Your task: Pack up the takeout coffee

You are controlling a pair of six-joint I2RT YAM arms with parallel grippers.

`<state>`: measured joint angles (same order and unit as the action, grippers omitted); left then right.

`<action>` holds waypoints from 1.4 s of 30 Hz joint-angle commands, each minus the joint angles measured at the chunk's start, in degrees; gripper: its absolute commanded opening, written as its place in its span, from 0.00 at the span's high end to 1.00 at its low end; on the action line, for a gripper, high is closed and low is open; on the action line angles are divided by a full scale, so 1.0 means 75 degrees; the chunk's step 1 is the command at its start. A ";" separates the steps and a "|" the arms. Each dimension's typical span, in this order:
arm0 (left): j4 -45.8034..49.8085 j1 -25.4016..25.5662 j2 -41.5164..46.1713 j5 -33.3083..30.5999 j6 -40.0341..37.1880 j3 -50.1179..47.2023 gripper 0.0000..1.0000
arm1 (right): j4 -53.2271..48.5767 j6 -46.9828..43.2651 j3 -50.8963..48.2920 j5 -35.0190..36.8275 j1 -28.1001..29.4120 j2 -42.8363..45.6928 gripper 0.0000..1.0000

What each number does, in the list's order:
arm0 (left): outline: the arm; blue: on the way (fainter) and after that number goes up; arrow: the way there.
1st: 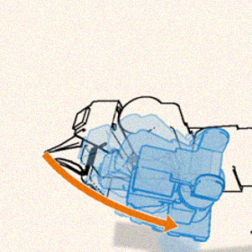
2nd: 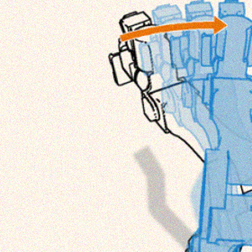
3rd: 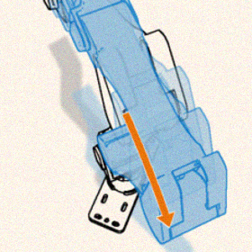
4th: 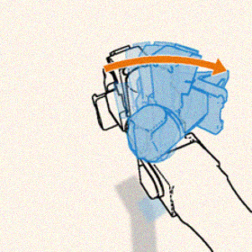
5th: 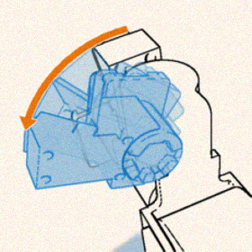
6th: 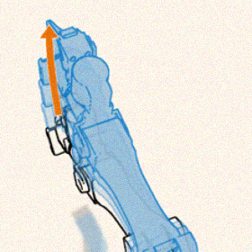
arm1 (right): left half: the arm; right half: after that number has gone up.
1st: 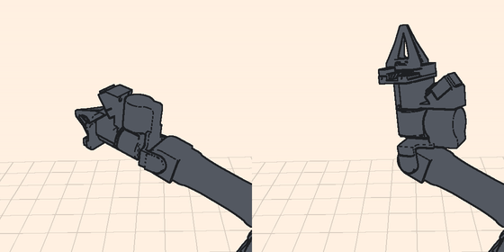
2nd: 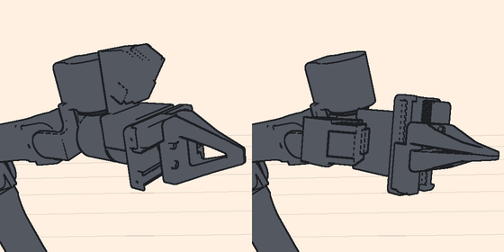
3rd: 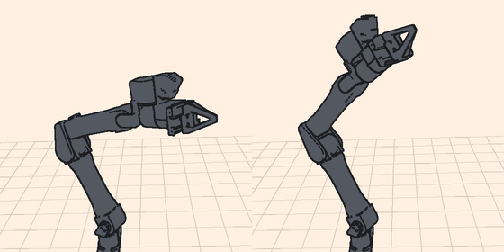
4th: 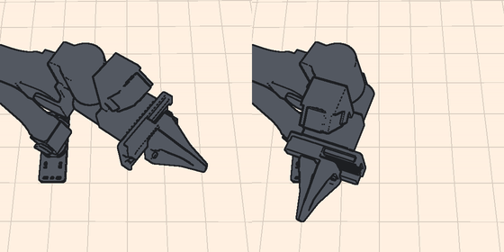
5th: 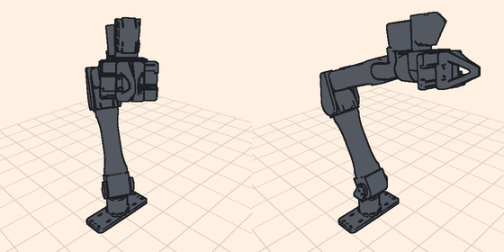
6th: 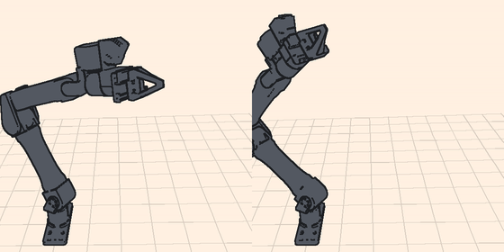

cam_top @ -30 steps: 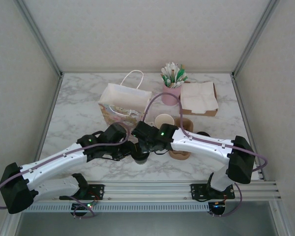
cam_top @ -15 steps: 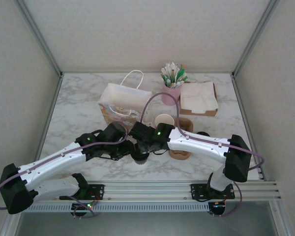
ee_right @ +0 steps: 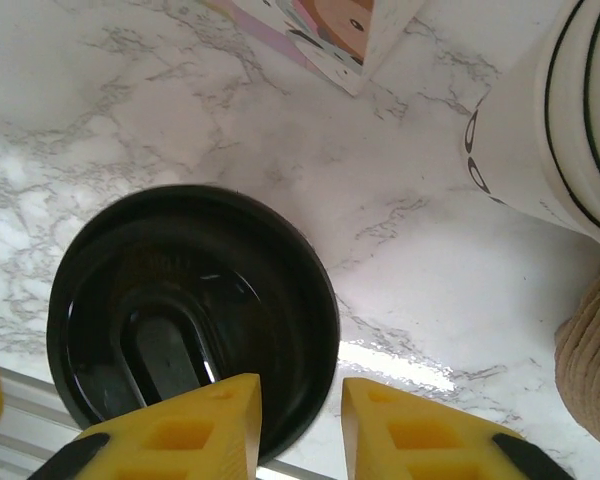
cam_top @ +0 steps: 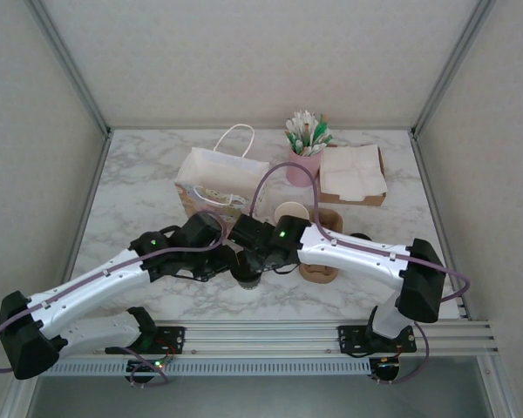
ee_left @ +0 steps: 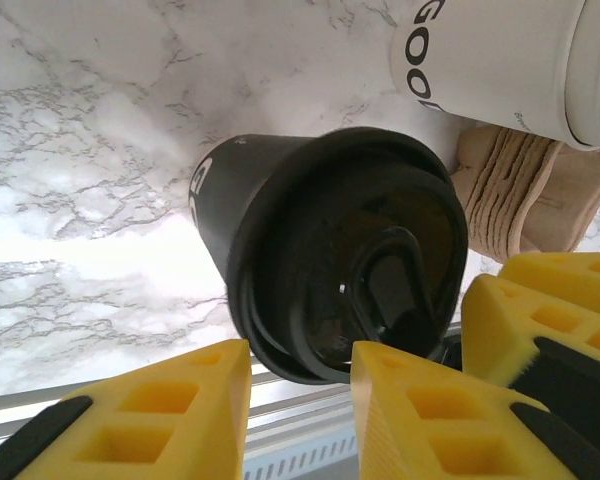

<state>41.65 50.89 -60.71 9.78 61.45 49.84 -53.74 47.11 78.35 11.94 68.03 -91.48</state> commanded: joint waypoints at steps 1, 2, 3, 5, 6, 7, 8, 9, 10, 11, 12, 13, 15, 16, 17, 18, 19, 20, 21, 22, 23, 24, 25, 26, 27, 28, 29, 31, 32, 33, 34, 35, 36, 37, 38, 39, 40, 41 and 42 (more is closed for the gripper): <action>0.0452 -0.0070 0.0149 -0.0254 -0.0175 0.0367 0.67 | -0.0206 -0.0089 0.0437 -0.0004 0.0089 0.0152 0.70; 0.0474 -0.0074 0.0162 -0.0269 -0.0184 0.0394 0.67 | -0.0224 -0.0101 0.0504 -0.0011 0.0091 0.0151 0.69; 0.0507 -0.0077 0.0190 -0.0277 -0.0198 0.0417 0.67 | -0.0253 -0.0109 0.0582 -0.0005 0.0093 0.0151 0.69; 0.0606 -0.0083 0.0225 -0.0347 -0.0235 0.0487 0.67 | -0.0319 -0.0142 0.0748 0.0035 0.0095 0.0194 0.68; 0.0688 -0.0083 0.0259 -0.0403 -0.0268 0.0537 0.67 | -0.0374 -0.0145 0.0845 0.0069 0.0093 0.0248 0.69; 0.0751 -0.0090 0.0286 -0.0444 -0.0289 0.0591 0.67 | -0.0437 -0.0154 0.0921 0.0141 0.0093 0.0315 0.68; 0.0832 -0.0094 0.0311 -0.0509 -0.0338 0.0673 0.67 | -0.0512 -0.0157 0.1014 0.0207 0.0089 0.0403 0.68; 0.0919 -0.0095 0.0344 -0.0598 -0.0386 0.0760 0.67 | -0.0634 -0.0164 0.1113 0.0337 0.0088 0.0505 0.68; 0.0980 -0.0085 0.0370 -0.0670 -0.0452 0.0863 0.67 | -0.0751 -0.0161 0.1181 0.0460 0.0093 0.0612 0.68; 0.1046 -0.0098 0.0407 -0.0751 -0.0545 0.0965 0.66 | -0.0888 -0.0153 0.1253 0.0614 0.0093 0.0750 0.68; 0.1141 -0.0109 0.0446 -0.0851 -0.0623 0.1076 0.66 | -0.1018 -0.0139 0.1303 0.0756 0.0079 0.0898 0.68; 0.1267 -0.0116 0.0475 -0.0997 -0.0691 0.1197 0.66 | -0.1155 -0.0113 0.1339 0.0909 0.0066 0.1041 0.67; 0.1550 -0.0128 0.0544 -0.1335 -0.0812 0.1484 0.66 | -0.1499 -0.0061 0.1439 0.1253 -0.0026 0.1387 0.67; 0.1643 -0.0130 0.0585 -0.1469 -0.0861 0.1585 0.66 | -0.1639 -0.0026 0.1467 0.1442 -0.0078 0.1538 0.66; 0.1709 -0.0137 0.0627 -0.1622 -0.0951 0.1706 0.66 | -0.1804 0.0026 0.1489 0.1679 -0.0134 0.1742 0.66; 0.1785 -0.0152 0.0680 -0.1759 -0.0996 0.1801 0.66 | -0.1946 0.0079 0.1497 0.1948 -0.0214 0.1923 0.64; 0.1882 -0.0165 0.0734 -0.1938 -0.1038 0.1912 0.66 | -0.2130 0.0210 0.1475 0.2247 -0.0328 0.2126 0.56; 0.1960 -0.0176 0.0781 -0.2113 -0.1090 0.2024 0.66 | -0.2258 0.0278 0.1422 0.2439 -0.0476 0.2353 0.51; 0.2011 -0.0176 0.0846 -0.2275 -0.1132 0.2135 0.66 | -0.2315 0.0217 0.1342 0.2628 -0.0628 0.2571 0.48; 0.2079 -0.0188 0.0891 -0.2434 -0.1153 0.2233 0.66 | -0.2352 0.0188 0.1256 0.2840 -0.0713 0.2775 0.42; 0.2138 -0.0184 0.0967 -0.2603 -0.1182 0.2339 0.66 | -0.2349 0.0095 0.1120 0.3066 -0.0803 0.3019 0.36; 0.2204 -0.0199 0.1012 -0.2742 -0.1195 0.2455 0.65 | -0.2302 -0.0033 0.1013 0.3181 -0.0878 0.3203 0.33; 0.2300 -0.0209 0.1040 -0.2937 -0.1175 0.2594 0.65 | -0.2298 -0.0177 0.0921 0.3200 -0.1056 0.3403 0.30; 0.2424 -0.0212 0.1062 -0.3106 -0.1143 0.2726 0.64 | -0.2334 -0.0276 0.0873 0.3189 -0.1253 0.3536 0.27; 0.2531 -0.0223 0.1073 -0.3278 -0.1090 0.2835 0.64 | -0.2460 -0.0277 0.0843 0.3176 -0.1432 0.3624 0.26; 0.2643 -0.0232 0.1108 -0.3436 -0.1016 0.2960 0.63 | -0.2533 -0.0283 0.0768 0.3185 -0.1631 0.3713 0.26; 0.2722 -0.0255 0.1132 -0.3557 -0.0907 0.3077 0.62 | -0.2640 -0.0280 0.0678 0.3103 -0.1881 0.3757 0.26; 0.2817 -0.0270 0.1188 -0.3702 -0.0690 0.3289 0.60 | -0.2811 -0.0325 0.0524 0.2563 -0.2484 0.3719 0.27; 0.2909 -0.0282 0.1212 -0.3831 -0.0491 0.3437 0.57 | -0.2888 -0.0347 0.0453 0.2195 -0.2791 0.3649 0.28; 0.3022 -0.0295 0.1226 -0.3974 -0.0294 0.3574 0.52 | -0.2983 -0.0309 0.0384 0.1935 -0.3033 0.3573 0.29; 0.3110 -0.0310 0.1239 -0.4141 -0.0088 0.3717 0.45 | -0.3052 -0.0282 0.0275 0.1650 -0.3262 0.3476 0.31; 0.3158 -0.0333 0.1256 -0.4274 0.0126 0.3848 0.41 | -0.3037 -0.0354 0.0136 0.1280 -0.3328 0.3366 0.31; 0.3160 -0.0359 0.1253 -0.4342 0.0291 0.3959 0.39 | -0.3011 -0.0379 0.0025 0.1042 -0.3614 0.3274 0.31; 0.3115 -0.0398 0.1235 -0.4373 0.0398 0.4069 0.38 | -0.2997 -0.0348 -0.0108 0.0837 -0.3729 0.3177 0.31; 0.3090 -0.0419 0.1180 -0.4392 0.0504 0.4203 0.35 | -0.2919 -0.0362 -0.0275 0.0649 -0.3823 0.3105 0.31; 0.3161 -0.0444 0.1114 -0.4462 0.0647 0.4343 0.34 | -0.2826 -0.0383 -0.0424 0.0508 -0.3872 0.3050 0.31; 0.3270 -0.0499 0.0969 -0.4529 0.0835 0.4525 0.33 | -0.2718 -0.0385 -0.0605 0.0393 -0.3929 0.3005 0.31; 0.3327 -0.0545 0.0822 -0.4549 0.0985 0.4695 0.30 | -0.2584 -0.0410 -0.0775 0.0274 -0.3988 0.2972 0.31; 0.3341 -0.0608 0.0697 -0.4532 0.1089 0.4818 0.28 | -0.2456 -0.0422 -0.0944 0.0214 -0.4036 0.2962 0.31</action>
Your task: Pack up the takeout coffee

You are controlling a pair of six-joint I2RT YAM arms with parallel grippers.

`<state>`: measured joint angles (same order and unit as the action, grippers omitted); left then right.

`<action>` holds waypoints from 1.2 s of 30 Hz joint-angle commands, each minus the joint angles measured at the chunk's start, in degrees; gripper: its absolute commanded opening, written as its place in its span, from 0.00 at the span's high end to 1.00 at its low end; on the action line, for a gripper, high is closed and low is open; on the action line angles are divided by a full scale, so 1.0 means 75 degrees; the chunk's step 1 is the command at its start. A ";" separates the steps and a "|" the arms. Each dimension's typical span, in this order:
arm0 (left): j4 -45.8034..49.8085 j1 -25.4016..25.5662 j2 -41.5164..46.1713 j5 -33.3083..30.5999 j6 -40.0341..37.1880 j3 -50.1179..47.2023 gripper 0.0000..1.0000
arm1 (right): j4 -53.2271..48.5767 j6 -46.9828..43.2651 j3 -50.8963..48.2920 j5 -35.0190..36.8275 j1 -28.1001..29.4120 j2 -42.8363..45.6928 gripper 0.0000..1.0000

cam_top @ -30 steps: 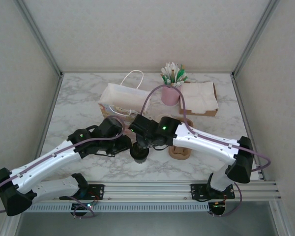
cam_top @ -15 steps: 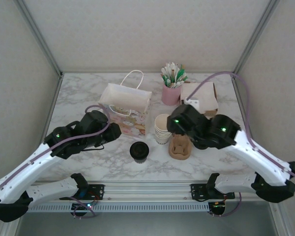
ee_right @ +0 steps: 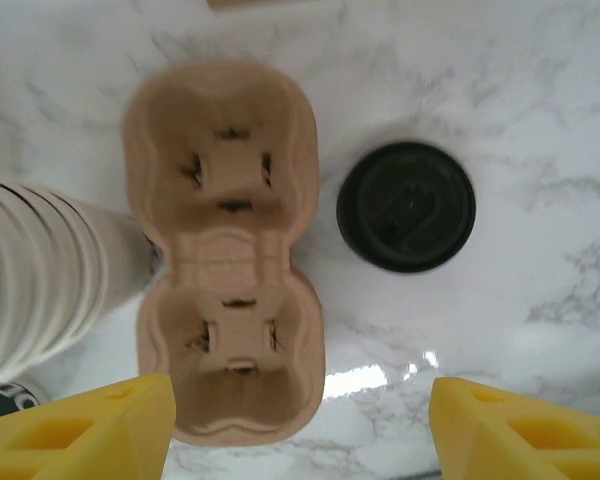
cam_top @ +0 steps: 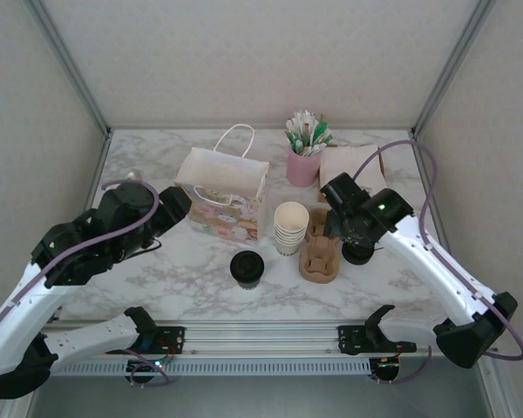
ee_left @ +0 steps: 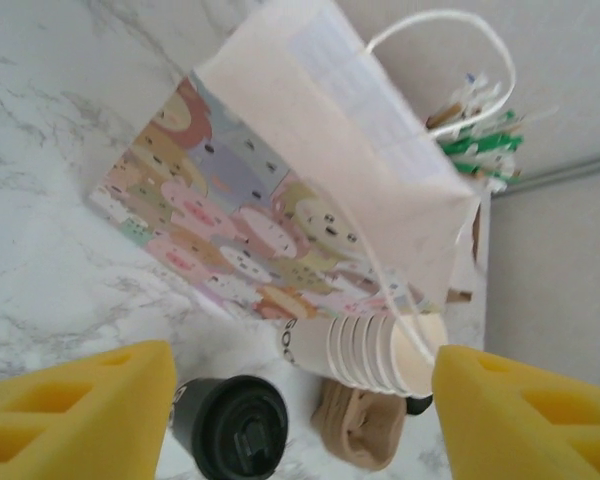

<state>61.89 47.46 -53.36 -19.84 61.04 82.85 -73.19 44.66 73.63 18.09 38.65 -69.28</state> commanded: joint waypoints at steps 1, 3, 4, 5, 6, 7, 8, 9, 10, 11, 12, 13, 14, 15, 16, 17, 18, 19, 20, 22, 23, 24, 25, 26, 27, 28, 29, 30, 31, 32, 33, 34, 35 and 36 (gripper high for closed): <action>0.0641 -0.0213 -0.0413 -0.0563 0.1272 0.0559 0.28 | 0.0309 -0.0163 -0.0509 -0.0655 -0.0191 0.0000 0.31; 0.0460 -0.0328 -0.0663 -0.0493 0.1416 0.0648 0.28 | 0.0843 -0.0395 -0.0902 -0.0875 -0.0349 -0.0032 0.31; 0.0407 -0.0417 -0.0789 -0.0414 0.1532 0.0665 0.28 | 0.1110 -0.0511 -0.1039 -0.1090 -0.0484 -0.0088 0.31; 0.0430 -0.0552 -0.0930 -0.0325 0.1738 0.0684 0.28 | 0.1328 -0.0625 -0.1151 -0.1322 -0.0636 -0.0162 0.31; 0.0395 -0.0680 -0.1022 -0.0166 0.1883 0.0658 0.29 | 0.1504 -0.0753 -0.1249 -0.1472 -0.0776 -0.0267 0.31; 0.0309 -0.0861 -0.1148 0.0081 0.2028 0.0612 0.30 | 0.1643 -0.0910 -0.1307 -0.1621 -0.0940 -0.0388 0.31; 0.0145 -0.0968 -0.1241 0.0265 0.2137 0.0531 0.31 | 0.1726 -0.1058 -0.1312 -0.1668 -0.1073 -0.0537 0.31; -0.0010 -0.1055 -0.1327 0.0405 0.2236 0.0462 0.31 | 0.1804 -0.1180 -0.1299 -0.1717 -0.1165 -0.0645 0.31; -0.0184 -0.1117 -0.1417 0.0568 0.2349 0.0397 0.32 | 0.1916 -0.1357 -0.1289 -0.1815 -0.1227 -0.0765 0.32; -0.0373 -0.1159 -0.1512 0.0747 0.2375 0.0345 0.32 | 0.2026 -0.1491 -0.1276 -0.1894 -0.1273 -0.0873 0.32; -0.0473 -0.1166 -0.1629 0.0832 0.2403 0.0333 0.32 | 0.2105 -0.1598 -0.1256 -0.1959 -0.1284 -0.0939 0.32; -0.0514 -0.1172 -0.1758 0.0891 0.2409 0.0343 0.32 | 0.2177 -0.1701 -0.1250 -0.2011 -0.1287 -0.1001 0.32; -0.0460 -0.1172 -0.1895 0.0921 0.2444 0.0381 0.32 | 0.2200 -0.1725 -0.1271 -0.2037 -0.1289 -0.1052 0.32; -0.0408 -0.1175 -0.2012 0.0943 0.2514 0.0401 0.33 | 0.2237 -0.1717 -0.1301 -0.2122 -0.1293 -0.1074 0.33; -0.0426 -0.1172 -0.2105 0.0978 0.2565 0.0399 0.34 | 0.2286 -0.1719 -0.1359 -0.2228 -0.1302 -0.1089 0.33; -0.0519 -0.1172 -0.2189 0.0998 0.2573 0.0368 0.36 | 0.2345 -0.1684 -0.1429 -0.2304 -0.1302 -0.1113 0.33; -0.0632 -0.1172 -0.2248 0.1020 0.2577 0.0345 0.37 | 0.2384 -0.1663 -0.1508 -0.2365 -0.1305 -0.1133 0.33; -0.0722 -0.1172 -0.2331 0.1032 0.2531 0.0338 0.40 | 0.2454 -0.1655 -0.1590 -0.2407 -0.1306 -0.1156 0.33; -0.0700 -0.1188 -0.2426 0.1018 0.2490 0.0377 0.44 | 0.2511 -0.1643 -0.1672 -0.2401 -0.1301 -0.1192 0.33; -0.0589 -0.1255 -0.2592 0.1066 0.2424 0.0492 0.52 | 0.2559 -0.1641 -0.1764 -0.2286 -0.1303 -0.1250 0.33; -0.0598 -0.1297 -0.2648 0.1124 0.2317 0.0532 0.58 | 0.2563 -0.1654 -0.1777 -0.2222 -0.1307 -0.1289 0.33; -0.0611 -0.1338 -0.2694 0.1174 0.2215 0.0542 0.65 | 0.2580 -0.1666 -0.1778 -0.2202 -0.1310 -0.1317 0.33; -0.0617 -0.1420 -0.2747 0.1301 0.2066 0.0541 0.75 | 0.2606 -0.1666 -0.1778 -0.2212 -0.1307 -0.1331 0.33; -0.0564 -0.1514 -0.2814 0.1461 0.1937 0.0543 0.80 | 0.2612 -0.1639 -0.1767 -0.2199 -0.1308 -0.1364 0.33; -0.0491 -0.1621 -0.2867 0.1637 0.1794 0.0556 0.85 | 0.2610 -0.1594 -0.1766 -0.2174 -0.1301 -0.1389 0.33; -0.0425 -0.1770 -0.2923 0.1819 0.1589 0.0584 0.90 | 0.2611 -0.1567 -0.1760 -0.2148 -0.1310 -0.1433 0.33; -0.0347 -0.1887 -0.2956 0.1968 0.1358 0.0593 0.92 | 0.2604 -0.1539 -0.1756 -0.2094 -0.1303 -0.1477 0.33; -0.0311 -0.2008 -0.2963 0.2095 0.1156 0.0610 0.93 | 0.2610 -0.1516 -0.1754 -0.2070 -0.1304 -0.1496 0.33; -0.0296 -0.2154 -0.2954 0.2247 0.0897 0.0602 0.95 | 0.2636 -0.1513 -0.1766 -0.2060 -0.1310 -0.1514 0.33; -0.0268 -0.2281 -0.2941 0.2348 0.0724 0.0602 0.96 | 0.2660 -0.1510 -0.1776 -0.2067 -0.1304 -0.1521 0.34; -0.0207 -0.2426 -0.2919 0.2510 0.0532 0.0614 0.98 | 0.2677 -0.1499 -0.1790 -0.2077 -0.1304 -0.1536 0.34; -0.0196 -0.2586 -0.2888 0.2708 0.0291 0.0625 0.99 | 0.2670 -0.1502 -0.1778 -0.2093 -0.1303 -0.1533 0.35; -0.0201 -0.2707 -0.2864 0.2866 0.0066 0.0637 0.98 | 0.2670 -0.1493 -0.1766 -0.2115 -0.1307 -0.1525 0.35; -0.0212 -0.2843 -0.2837 0.3100 -0.0200 0.0636 0.99 | 0.2700 -0.1513 -0.1765 -0.2149 -0.1304 -0.1501 0.36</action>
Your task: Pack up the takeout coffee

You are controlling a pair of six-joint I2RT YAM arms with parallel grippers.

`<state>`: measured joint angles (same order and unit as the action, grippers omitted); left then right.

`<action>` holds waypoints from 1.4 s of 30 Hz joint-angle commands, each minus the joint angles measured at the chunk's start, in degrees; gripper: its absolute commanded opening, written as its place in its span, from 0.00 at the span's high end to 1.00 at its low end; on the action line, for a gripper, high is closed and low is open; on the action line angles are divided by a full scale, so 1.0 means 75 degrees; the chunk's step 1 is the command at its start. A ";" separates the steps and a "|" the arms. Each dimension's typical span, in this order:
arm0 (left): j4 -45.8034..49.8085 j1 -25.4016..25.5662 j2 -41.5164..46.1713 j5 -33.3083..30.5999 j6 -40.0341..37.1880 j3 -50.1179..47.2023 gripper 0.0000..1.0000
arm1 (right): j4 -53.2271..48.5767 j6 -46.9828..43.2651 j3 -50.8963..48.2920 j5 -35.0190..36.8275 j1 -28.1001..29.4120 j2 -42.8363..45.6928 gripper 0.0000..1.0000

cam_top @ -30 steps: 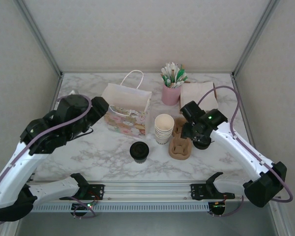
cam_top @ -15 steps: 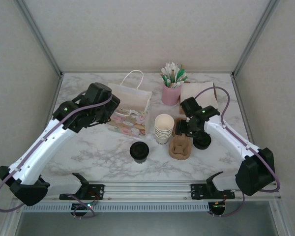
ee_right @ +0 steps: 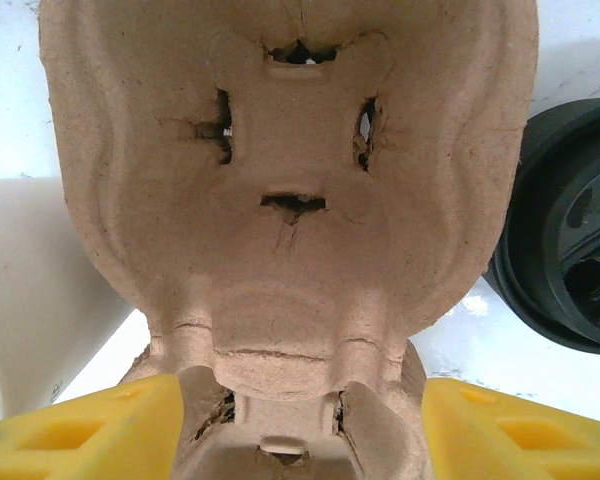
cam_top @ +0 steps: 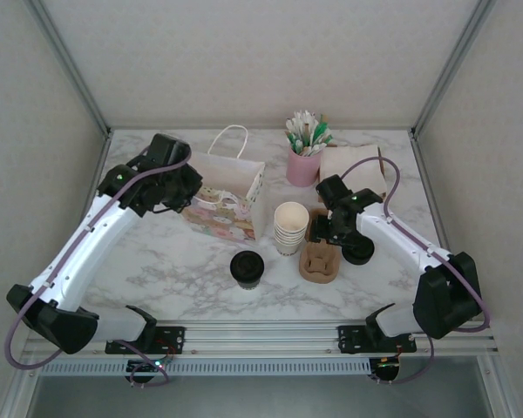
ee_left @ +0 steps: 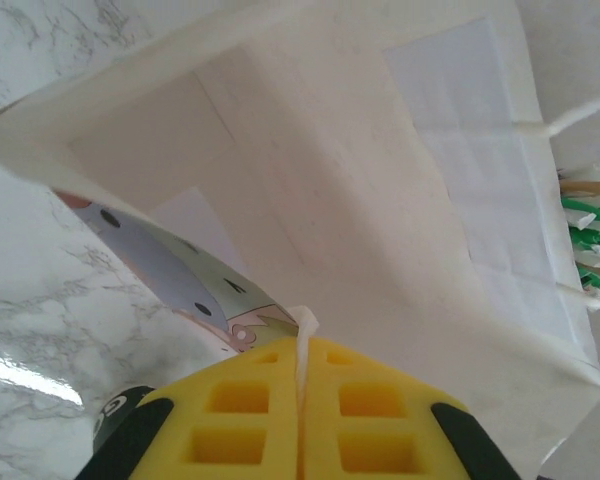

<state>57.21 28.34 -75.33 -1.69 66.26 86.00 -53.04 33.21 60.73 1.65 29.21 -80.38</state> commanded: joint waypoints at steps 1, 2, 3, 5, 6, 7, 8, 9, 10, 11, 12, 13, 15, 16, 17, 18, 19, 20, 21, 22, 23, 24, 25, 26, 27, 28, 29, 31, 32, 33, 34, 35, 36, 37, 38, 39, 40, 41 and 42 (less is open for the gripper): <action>0.0454 -0.0440 0.0098 0.0914 -0.1159 0.0238 0.99 | 0.0078 -0.0015 -0.0057 0.0006 -0.0049 0.0017 0.37; 0.0496 -0.0553 0.0095 0.1104 -0.1374 0.0269 0.99 | 0.0096 -0.0035 -0.0078 -0.0009 -0.0049 0.0055 0.38; 0.0554 -0.0717 0.0085 0.1326 -0.1592 0.0298 1.00 | 0.0118 -0.0050 -0.0081 -0.0003 -0.0044 0.0082 0.39; 0.0595 -0.0979 0.0040 0.1844 -0.2059 0.0360 1.00 | 0.0155 -0.0080 -0.0099 -0.0032 -0.0040 0.0122 0.41; 0.0636 -0.1091 0.0016 0.2075 -0.2351 0.0397 1.00 | 0.0167 -0.0081 -0.0114 -0.0049 -0.0041 0.0116 0.43; 0.0691 -0.1196 -0.0028 0.2265 -0.2596 0.0453 1.00 | 0.0198 -0.0080 -0.0123 -0.0062 -0.0048 0.0109 0.45; 0.0743 -0.1257 -0.0073 0.2371 -0.2758 0.0490 1.00 | 0.0209 -0.0075 -0.0128 -0.0078 -0.0051 0.0096 0.47; 0.0807 -0.1307 -0.0138 0.2492 -0.2922 0.0560 1.00 | 0.0206 -0.0057 -0.0129 -0.0082 -0.0047 0.0087 0.48; 0.0861 -0.1339 -0.0200 0.2590 -0.3091 0.0649 1.00 | 0.0221 -0.0055 -0.0129 -0.0111 -0.0041 0.0084 0.49; 0.0842 -0.1355 -0.0249 0.2663 -0.3203 0.0720 1.00 | 0.0253 -0.0057 -0.0140 -0.0128 -0.0041 0.0086 0.49; 0.0791 -0.1363 -0.0299 0.2726 -0.3317 0.0808 1.00 | 0.0277 -0.0056 -0.0164 -0.0155 -0.0043 0.0097 0.49; 0.0713 -0.1377 -0.0354 0.2760 -0.3439 0.0949 1.00 | 0.0291 -0.0048 -0.0184 -0.0157 -0.0047 0.0119 0.50; 0.0470 -0.1379 -0.0507 0.2862 -0.3611 0.1222 1.00 | 0.0336 -0.0023 -0.0238 -0.0144 -0.0044 0.0141 0.49; 0.0323 -0.1387 -0.0621 0.2938 -0.3663 0.1375 1.00 | 0.0357 0.0004 -0.0268 -0.0155 -0.0043 0.0135 0.49; 0.0195 -0.1379 -0.0732 0.3050 -0.3694 0.1497 1.00 | 0.0383 0.0013 -0.0291 -0.0179 -0.0042 0.0129 0.49; 0.0114 -0.1381 -0.0883 0.3173 -0.3739 0.1644 1.00 | 0.0394 0.0013 -0.0293 -0.0198 -0.0042 0.0098 0.49; 0.0092 -0.1377 -0.1033 0.3283 -0.3829 0.1766 1.00 | 0.0412 0.0013 -0.0293 -0.0208 -0.0044 0.0076 0.49; 0.0095 -0.1379 -0.1153 0.3370 -0.3935 0.1879 1.00 | 0.0404 0.0013 -0.0282 -0.0206 -0.0034 0.0064 0.49; 0.0172 -0.1377 -0.1264 0.3396 -0.4077 0.1969 1.00 | 0.0398 0.0015 -0.0281 -0.0200 -0.0048 0.0036 0.49; 0.0244 -0.1376 -0.1339 0.3375 -0.4241 0.2033 1.00 | 0.0406 0.0021 -0.0280 -0.0211 -0.0042 0.0024 0.49; 0.0258 -0.1376 -0.1364 0.3389 -0.4382 0.2044 1.00 | 0.0419 0.0025 -0.0281 -0.0220 -0.0035 0.0020 0.49; 0.0281 -0.1377 -0.1369 0.3370 -0.4539 0.2045 1.00 | 0.0429 0.0025 -0.0271 -0.0214 -0.0049 0.0018 0.49; 0.0293 -0.1381 -0.1331 0.3289 -0.4637 0.2009 1.00 | 0.0438 0.0033 -0.0271 -0.0216 -0.0047 0.0014 0.49; 0.0272 -0.1383 -0.1286 0.3254 -0.4710 0.1952 1.00 | 0.0448 0.0037 -0.0258 -0.0219 -0.0040 0.0018 0.49; 0.0278 -0.1394 -0.1239 0.3227 -0.4777 0.1909 1.00 | 0.0456 0.0040 -0.0257 -0.0219 -0.0039 0.0024 0.50; 0.0285 -0.1411 -0.1171 0.3166 -0.4830 0.1858 1.00 | 0.0454 0.0037 -0.0246 -0.0214 -0.0045 0.0024 0.50; 0.0261 -0.1433 -0.1103 0.3125 -0.4847 0.1776 1.00 | 0.0457 0.0042 -0.0235 -0.0211 -0.0043 0.0018 0.50; 0.0172 -0.1498 -0.0928 0.3005 -0.4794 0.1534 1.00 | 0.0462 0.0059 -0.0234 -0.0199 -0.0036 -0.0017 0.51; 0.0123 -0.1532 -0.0826 0.3000 -0.4743 0.1422 1.00 | 0.0467 0.0066 -0.0223 -0.0206 -0.0050 -0.0028 0.51; 0.0068 -0.1560 -0.0730 0.2981 -0.4683 0.1305 1.00 | 0.0475 0.0072 -0.0211 -0.0207 -0.0042 -0.0065 0.51; 0.0009 -0.1575 -0.0617 0.2986 -0.4624 0.1156 1.00 | 0.0480 0.0072 -0.0199 -0.0217 -0.0040 -0.0089 0.51; -0.0021 -0.1587 -0.0513 0.2957 -0.4599 0.1044 1.00 | 0.0485 0.0090 -0.0187 -0.0216 -0.0039 -0.0117 0.51; -0.0034 -0.1598 -0.0401 0.2913 -0.4571 0.0922 1.00 | 0.0493 0.0104 -0.0166 -0.0220 -0.0039 -0.0134 0.51; -0.0034 -0.1598 -0.0290 0.2846 -0.4547 0.0788 1.00 | 0.0498 0.0117 -0.0159 -0.0220 -0.0038 -0.0163 0.50; -0.0028 -0.1610 -0.0179 0.2774 -0.4530 0.0677 1.00 | 0.0497 0.0130 -0.0146 -0.0220 -0.0035 -0.0170 0.50; -0.0020 -0.1624 -0.0067 0.2702 -0.4504 0.0552 1.00 | 0.0497 0.0141 -0.0131 -0.0221 -0.0039 -0.0191 0.50; -0.0028 -0.1629 0.0052 0.2652 -0.4479 0.0414 1.00 | 0.0509 0.0160 -0.0129 -0.0220 -0.0039 -0.0206 0.50; -0.0034 -0.1634 0.0154 0.2596 -0.4448 0.0294 1.00 | 0.0509 0.0171 -0.0129 -0.0215 -0.0038 -0.0225 0.50; -0.0036 -0.1645 0.0260 0.2530 -0.4400 0.0164 1.00 | 0.0509 0.0197 -0.0117 -0.0190 -0.0034 -0.0250 0.50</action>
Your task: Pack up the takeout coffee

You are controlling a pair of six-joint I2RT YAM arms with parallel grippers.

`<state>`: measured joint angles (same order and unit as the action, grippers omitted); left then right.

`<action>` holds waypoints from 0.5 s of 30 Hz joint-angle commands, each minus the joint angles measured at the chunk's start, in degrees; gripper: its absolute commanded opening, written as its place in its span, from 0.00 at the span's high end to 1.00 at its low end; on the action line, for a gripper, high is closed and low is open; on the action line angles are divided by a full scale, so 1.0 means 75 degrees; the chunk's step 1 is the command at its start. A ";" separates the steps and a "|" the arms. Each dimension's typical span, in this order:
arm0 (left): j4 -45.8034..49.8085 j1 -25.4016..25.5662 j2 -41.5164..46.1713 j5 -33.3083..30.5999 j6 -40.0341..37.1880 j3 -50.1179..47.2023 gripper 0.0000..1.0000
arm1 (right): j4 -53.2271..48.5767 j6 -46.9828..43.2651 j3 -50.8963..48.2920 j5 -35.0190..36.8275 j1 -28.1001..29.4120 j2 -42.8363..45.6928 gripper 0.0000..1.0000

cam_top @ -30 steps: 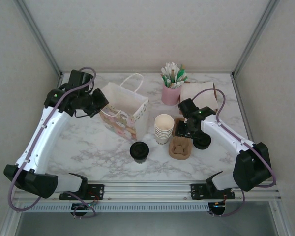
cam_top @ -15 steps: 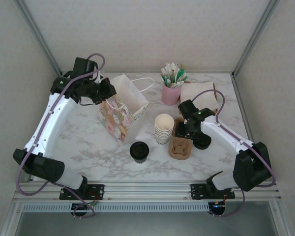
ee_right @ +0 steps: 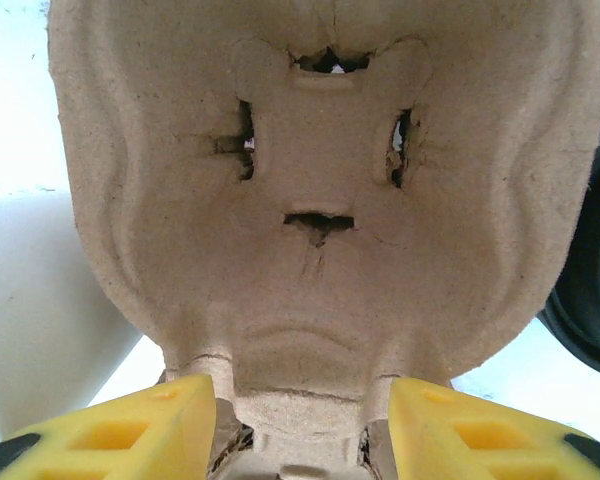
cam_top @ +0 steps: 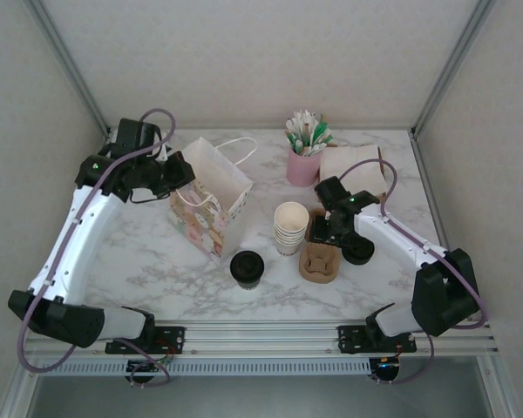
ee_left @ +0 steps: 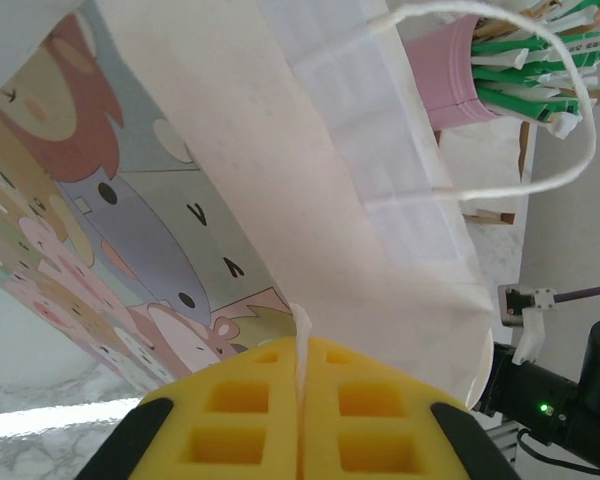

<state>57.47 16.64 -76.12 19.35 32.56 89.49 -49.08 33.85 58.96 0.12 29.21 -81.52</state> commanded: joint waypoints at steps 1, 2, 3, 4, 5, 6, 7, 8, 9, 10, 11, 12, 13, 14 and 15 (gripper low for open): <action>-0.0069 -0.0098 0.0449 -0.0304 0.0129 -0.0409 1.00 | -0.0021 0.0126 0.0119 0.0030 -0.0033 -0.0120 0.50; -0.0052 -0.0101 0.0538 -0.0373 0.0162 -0.0510 0.99 | -0.0029 0.0149 0.0130 0.0064 -0.0039 -0.0145 0.51; -0.0011 -0.0109 0.0632 -0.0455 0.0194 -0.0599 0.95 | -0.0038 0.0183 0.0142 0.0107 -0.0032 -0.0176 0.51; 0.0017 -0.0110 0.0699 -0.0536 0.0223 -0.0664 0.91 | -0.0042 0.0205 0.0163 0.0134 -0.0033 -0.0199 0.51; 0.0055 -0.0110 0.0811 -0.0719 0.0260 -0.0733 0.85 | -0.0052 0.0221 0.0183 0.0169 -0.0022 -0.0225 0.51; 0.0089 -0.0110 0.0915 -0.0881 0.0300 -0.0794 0.79 | -0.0083 0.0257 0.0213 0.0227 -0.0017 -0.0251 0.51; 0.0086 -0.0111 0.1028 -0.1021 0.0328 -0.0850 0.74 | -0.0110 0.0268 0.0224 0.0290 -0.0007 -0.0264 0.52; 0.0071 -0.0110 0.1141 -0.1142 0.0372 -0.0919 0.65 | -0.0123 0.0290 0.0236 0.0356 0.0017 -0.0286 0.52; 0.0051 -0.0110 0.1225 -0.1226 0.0404 -0.0974 0.62 | -0.0125 0.0304 0.0253 0.0429 0.0019 -0.0305 0.52; 0.0048 -0.0110 0.1282 -0.1277 0.0444 -0.0998 0.59 | -0.0153 0.0331 0.0269 0.0468 0.0033 -0.0334 0.52; 0.0049 -0.0110 0.1329 -0.1334 0.0483 -0.1028 0.54 | -0.0170 0.0335 0.0288 0.0502 0.0043 -0.0366 0.52; 0.0046 -0.0110 0.1363 -0.1387 0.0522 -0.1044 0.46 | -0.0185 0.0338 0.0306 0.0550 0.0059 -0.0409 0.52; 0.0038 -0.0110 0.1389 -0.1418 0.0565 -0.1056 0.44 | -0.0204 0.0339 0.0321 0.0573 0.0066 -0.0445 0.52; 0.0004 -0.0110 0.1418 -0.1451 0.0601 -0.1072 0.42 | -0.0216 0.0338 0.0340 0.0610 0.0072 -0.0483 0.52; -0.0016 -0.0110 0.1450 -0.1503 0.0644 -0.1073 0.39 | -0.0217 0.0323 0.0353 0.0623 0.0084 -0.0521 0.52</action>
<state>57.60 16.27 -66.39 10.81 36.23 82.32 -49.23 35.40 60.05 2.13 29.41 -84.12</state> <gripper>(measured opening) 0.597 0.477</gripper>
